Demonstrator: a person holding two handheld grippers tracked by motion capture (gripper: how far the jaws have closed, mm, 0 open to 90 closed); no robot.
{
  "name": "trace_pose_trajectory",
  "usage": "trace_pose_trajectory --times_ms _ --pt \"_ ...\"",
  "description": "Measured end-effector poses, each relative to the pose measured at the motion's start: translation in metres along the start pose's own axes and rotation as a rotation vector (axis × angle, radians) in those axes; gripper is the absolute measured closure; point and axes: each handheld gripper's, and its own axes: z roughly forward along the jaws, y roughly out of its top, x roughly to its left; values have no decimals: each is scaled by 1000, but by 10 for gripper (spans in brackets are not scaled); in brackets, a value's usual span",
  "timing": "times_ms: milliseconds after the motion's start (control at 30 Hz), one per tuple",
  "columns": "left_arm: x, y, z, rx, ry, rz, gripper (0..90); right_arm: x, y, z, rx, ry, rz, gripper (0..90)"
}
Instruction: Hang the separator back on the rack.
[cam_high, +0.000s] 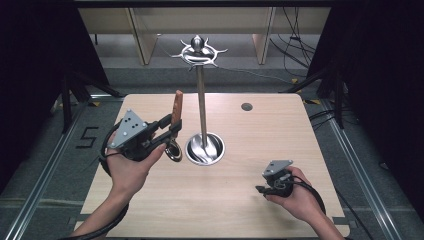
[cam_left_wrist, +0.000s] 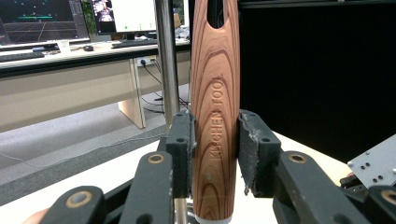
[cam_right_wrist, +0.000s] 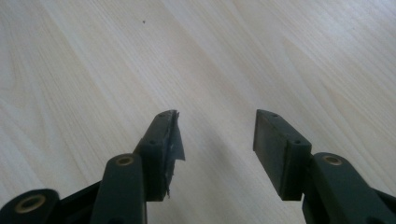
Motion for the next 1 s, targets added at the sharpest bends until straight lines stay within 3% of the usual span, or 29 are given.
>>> trace_pose_trajectory --times_ms 1000 --pt "-7 10 14 -12 -8 -15 672 0 0 0 -5 1 2 502"
